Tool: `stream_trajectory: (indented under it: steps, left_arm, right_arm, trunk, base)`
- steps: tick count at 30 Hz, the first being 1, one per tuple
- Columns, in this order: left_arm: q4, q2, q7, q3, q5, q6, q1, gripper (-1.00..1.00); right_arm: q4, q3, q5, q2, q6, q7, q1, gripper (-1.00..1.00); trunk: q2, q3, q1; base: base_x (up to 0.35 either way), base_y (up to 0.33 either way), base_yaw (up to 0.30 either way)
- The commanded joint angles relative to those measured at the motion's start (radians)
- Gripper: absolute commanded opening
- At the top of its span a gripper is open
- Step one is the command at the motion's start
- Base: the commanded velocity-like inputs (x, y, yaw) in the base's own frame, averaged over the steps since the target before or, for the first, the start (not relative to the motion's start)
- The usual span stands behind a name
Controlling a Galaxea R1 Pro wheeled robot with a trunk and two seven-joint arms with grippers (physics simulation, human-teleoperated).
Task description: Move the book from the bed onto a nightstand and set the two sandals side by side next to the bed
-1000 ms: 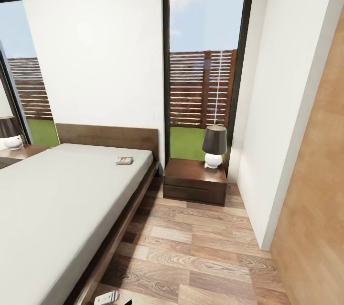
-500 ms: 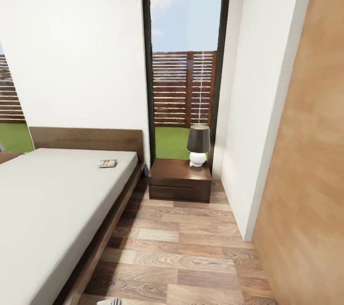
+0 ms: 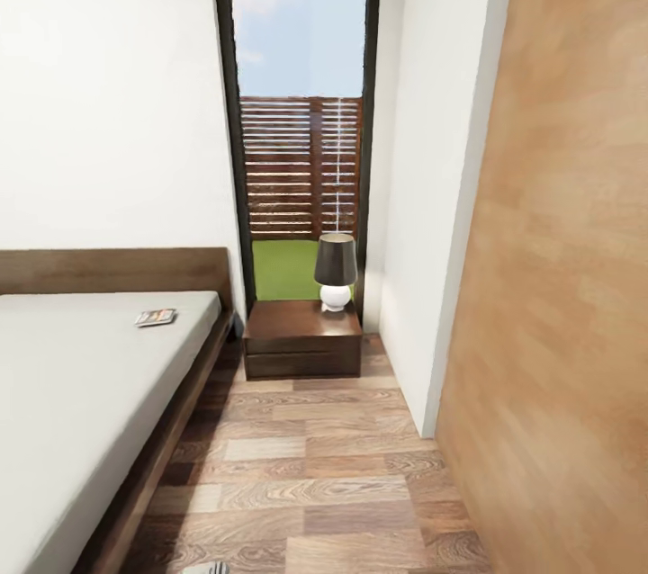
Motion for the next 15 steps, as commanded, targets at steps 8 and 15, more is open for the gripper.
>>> stream_trajectory:
  steps: [8, 15]
  left_arm:
    - [0.002, 0.0, -0.005, 0.001, 0.004, -0.002, 0.0, 1.0]
    - [0.003, 0.0, -0.005, 0.001, 0.004, -0.001, 0.0, 1.0]
  right_arm:
    - [0.004, -0.005, -0.001, 0.0, -0.001, 0.005, -0.002, 1.0]
    - [0.004, -0.005, 0.0, 0.0, -0.001, 0.005, -0.002, 1.0]
  trunk:
    - [-0.001, -0.004, 0.0]
    - [-0.001, -0.014, 0.0]
  base:
    - [0.0, 0.0, -0.069]
    - [0.0, 0.0, -0.005]
